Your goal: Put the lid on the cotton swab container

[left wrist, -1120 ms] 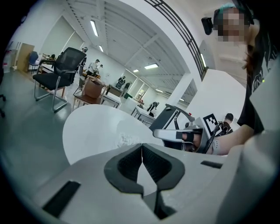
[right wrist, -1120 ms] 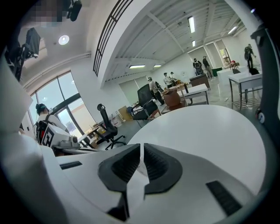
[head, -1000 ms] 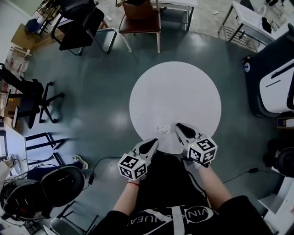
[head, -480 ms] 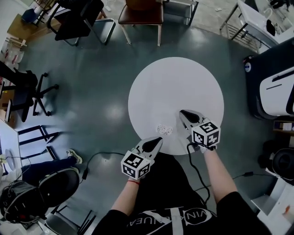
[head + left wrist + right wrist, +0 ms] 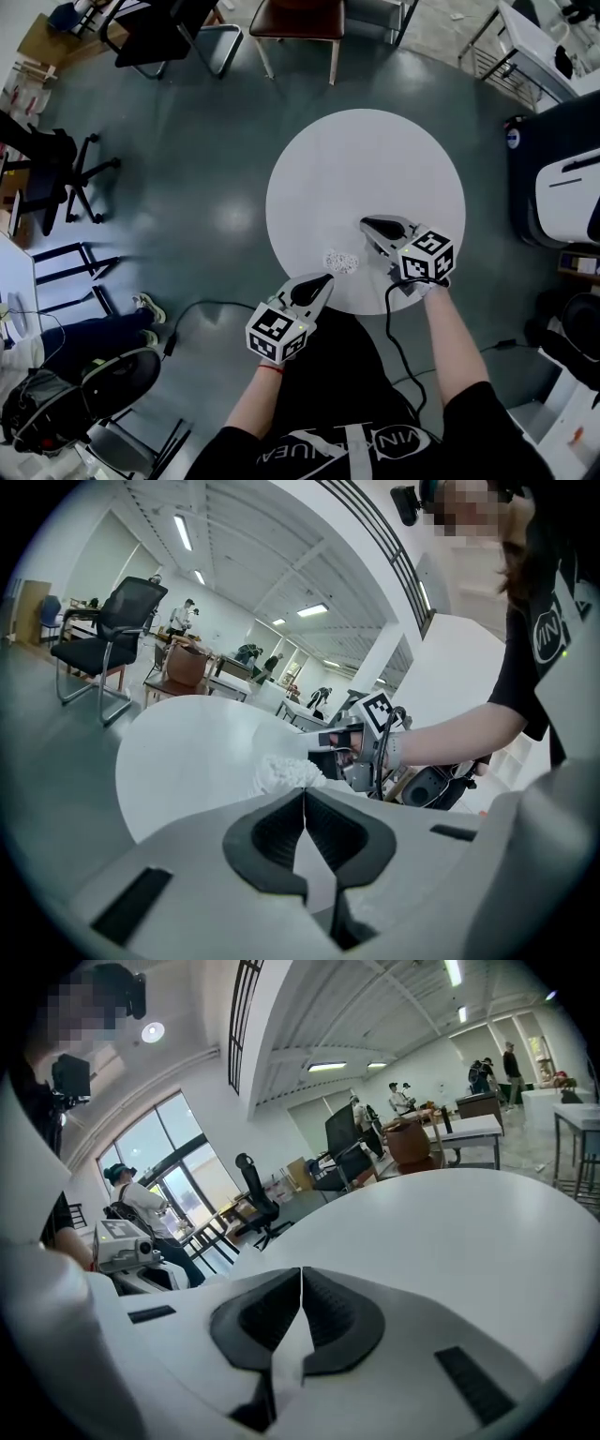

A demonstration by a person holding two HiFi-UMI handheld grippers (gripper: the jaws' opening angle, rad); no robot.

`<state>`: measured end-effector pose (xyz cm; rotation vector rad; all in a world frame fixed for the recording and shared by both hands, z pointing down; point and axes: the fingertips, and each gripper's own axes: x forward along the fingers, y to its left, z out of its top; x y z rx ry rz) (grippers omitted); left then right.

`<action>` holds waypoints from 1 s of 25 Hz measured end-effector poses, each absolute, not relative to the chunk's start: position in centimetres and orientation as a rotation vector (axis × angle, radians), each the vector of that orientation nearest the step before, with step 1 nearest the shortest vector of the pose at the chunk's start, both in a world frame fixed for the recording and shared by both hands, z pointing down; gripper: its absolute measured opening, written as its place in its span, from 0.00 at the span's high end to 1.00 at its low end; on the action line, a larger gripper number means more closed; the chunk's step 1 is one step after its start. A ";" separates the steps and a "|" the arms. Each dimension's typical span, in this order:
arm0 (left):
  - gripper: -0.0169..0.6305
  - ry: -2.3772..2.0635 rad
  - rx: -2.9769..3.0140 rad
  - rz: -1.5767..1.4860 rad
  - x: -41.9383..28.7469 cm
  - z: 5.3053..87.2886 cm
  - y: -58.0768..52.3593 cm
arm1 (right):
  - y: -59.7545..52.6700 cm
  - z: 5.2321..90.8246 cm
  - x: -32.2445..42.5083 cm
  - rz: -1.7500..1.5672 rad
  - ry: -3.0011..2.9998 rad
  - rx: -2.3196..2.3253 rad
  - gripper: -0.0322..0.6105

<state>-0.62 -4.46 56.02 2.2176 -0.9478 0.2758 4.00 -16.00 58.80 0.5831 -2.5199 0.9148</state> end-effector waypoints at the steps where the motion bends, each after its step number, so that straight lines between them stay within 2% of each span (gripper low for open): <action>1: 0.96 -0.946 2.219 0.276 -0.6 56.0 -4.6 | -16.1 58.6 4.0 0.917 -2.535 0.567 0.94; 9: 0.96 -0.926 2.230 0.294 -0.5 56.3 -4.9 | -15.8 56.5 3.6 0.940 -2.641 0.432 0.94; 12: 0.96 -0.927 2.227 0.296 -0.5 56.3 -5.1 | -16.2 55.7 3.8 1.048 -2.651 0.460 0.94; 13: 0.96 -0.926 2.228 0.298 -0.5 56.2 -5.2 | -16.3 55.3 3.8 1.119 -2.659 0.455 0.91; 15: 0.96 -0.924 2.230 0.300 -0.5 56.1 -5.3 | -16.1 54.7 3.5 1.235 -2.656 0.411 0.74; 19: 0.96 -0.919 2.232 0.308 -0.4 56.4 -5.1 | -14.6 56.7 3.0 1.310 -2.541 0.316 0.70; 21: 0.96 -0.919 2.229 0.308 -0.2 56.4 -5.2 | -14.2 57.3 3.0 1.304 -2.515 0.296 0.70; 23: 0.96 -0.924 2.219 0.302 -0.1 56.4 -5.4 | -14.0 56.7 3.0 1.270 -2.544 0.287 0.76; 25: 0.96 -0.930 2.210 0.297 -0.2 56.4 -5.6 | -13.9 55.8 2.9 1.246 -2.583 0.282 0.78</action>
